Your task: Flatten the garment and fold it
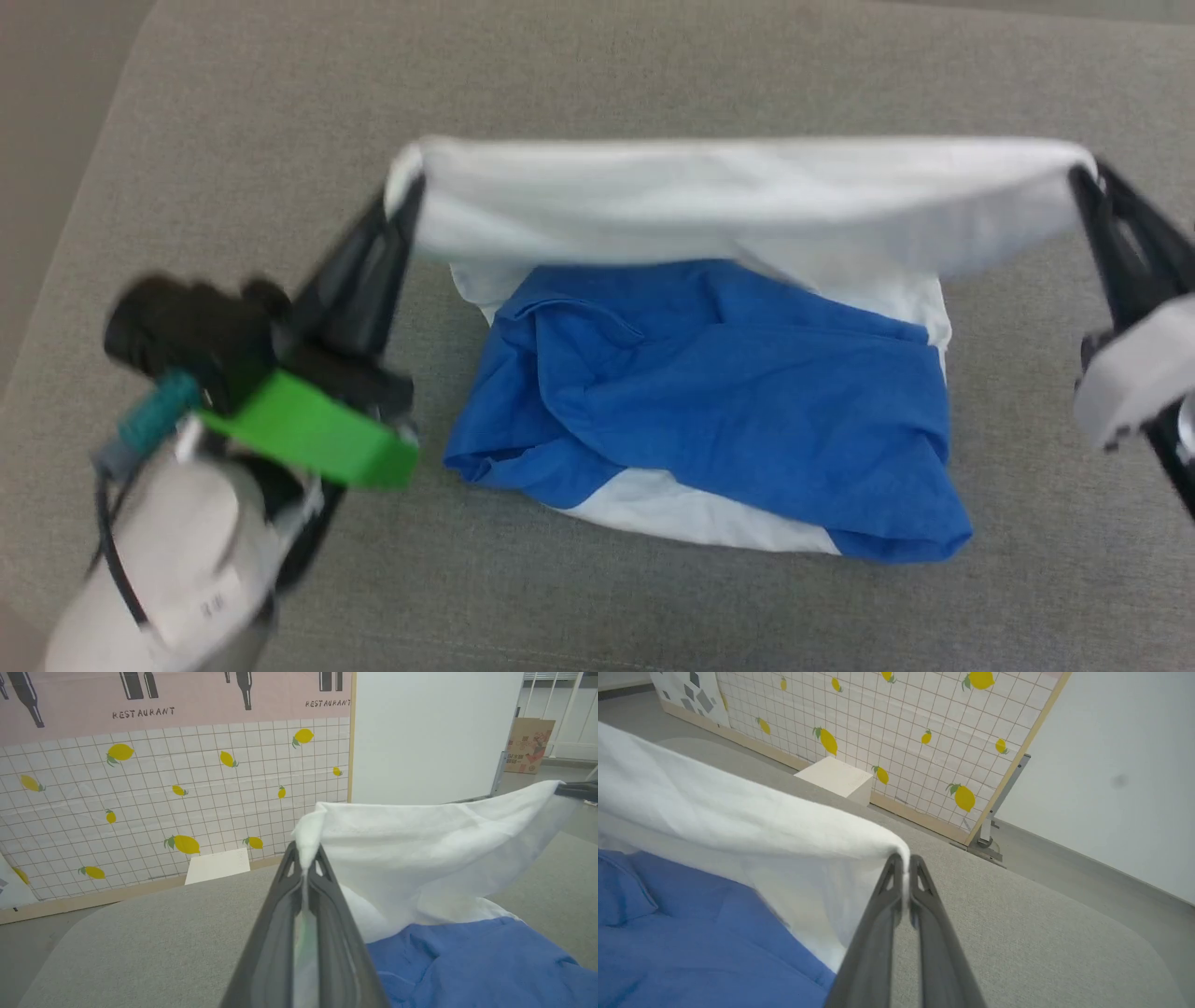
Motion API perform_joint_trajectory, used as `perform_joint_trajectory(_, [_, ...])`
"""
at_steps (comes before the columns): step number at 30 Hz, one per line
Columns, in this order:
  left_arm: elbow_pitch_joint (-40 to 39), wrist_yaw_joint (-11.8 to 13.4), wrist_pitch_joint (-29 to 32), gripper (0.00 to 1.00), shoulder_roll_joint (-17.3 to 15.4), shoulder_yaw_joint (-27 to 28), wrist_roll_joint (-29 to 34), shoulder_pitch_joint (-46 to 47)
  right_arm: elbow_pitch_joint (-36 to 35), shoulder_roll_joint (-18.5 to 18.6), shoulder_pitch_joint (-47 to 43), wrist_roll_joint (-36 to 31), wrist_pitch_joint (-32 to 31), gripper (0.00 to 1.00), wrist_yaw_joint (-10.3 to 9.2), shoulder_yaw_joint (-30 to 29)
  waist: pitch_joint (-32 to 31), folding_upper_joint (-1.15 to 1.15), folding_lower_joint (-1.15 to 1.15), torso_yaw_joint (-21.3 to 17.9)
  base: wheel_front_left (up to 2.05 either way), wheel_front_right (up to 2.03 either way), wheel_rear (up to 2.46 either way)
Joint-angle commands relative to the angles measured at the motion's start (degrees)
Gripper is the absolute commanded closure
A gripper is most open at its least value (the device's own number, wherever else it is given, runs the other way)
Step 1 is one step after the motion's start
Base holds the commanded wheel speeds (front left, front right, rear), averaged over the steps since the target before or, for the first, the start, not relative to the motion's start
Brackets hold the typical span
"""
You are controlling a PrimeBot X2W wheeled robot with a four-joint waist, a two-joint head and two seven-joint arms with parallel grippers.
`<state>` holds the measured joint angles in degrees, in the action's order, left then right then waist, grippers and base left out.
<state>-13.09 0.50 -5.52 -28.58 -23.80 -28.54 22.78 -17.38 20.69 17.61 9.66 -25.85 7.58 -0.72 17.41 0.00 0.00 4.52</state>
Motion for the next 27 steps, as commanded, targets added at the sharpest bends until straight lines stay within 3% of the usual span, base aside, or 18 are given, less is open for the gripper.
perform_joint_trajectory(1, [-1.09,0.83,0.17,1.00,-1.07,-0.51,0.64,-2.75,-1.45,-0.95,-2.37,0.18,-0.20,1.00,-0.09,-0.60,-0.89,0.00,0.00,-0.17,0.00,0.00,0.00])
perform_joint_trajectory(7, [-3.81,2.58,-0.64,1.00,-1.93,-3.39,2.31,-11.30,-5.03,-4.25,-10.76,0.65,-0.44,1.00,-0.09,-1.99,-1.23,0.00,0.00,-0.52,0.00,0.00,0.00])
perform_joint_trajectory(16, [-3.69,5.74,-0.96,1.00,0.27,-5.15,-0.45,-19.96,-7.10,-9.90,-21.59,1.29,-0.16,1.00,-0.09,-3.59,-0.69,0.00,0.00,-0.69,0.00,0.00,0.00])
perform_joint_trajectory(18, [-1.95,5.11,1.84,1.00,0.01,-6.51,-3.05,-22.47,-6.42,-11.31,-25.09,1.64,-0.55,1.00,-0.09,-3.56,-0.72,0.00,0.00,-0.92,0.00,0.00,0.00])
perform_joint_trajectory(27, [5.28,3.02,4.16,1.00,1.60,-8.09,-5.69,-20.26,0.09,-10.59,-25.33,1.61,-0.79,1.00,-0.09,1.43,-1.27,0.00,0.00,-1.62,0.00,0.00,0.00])
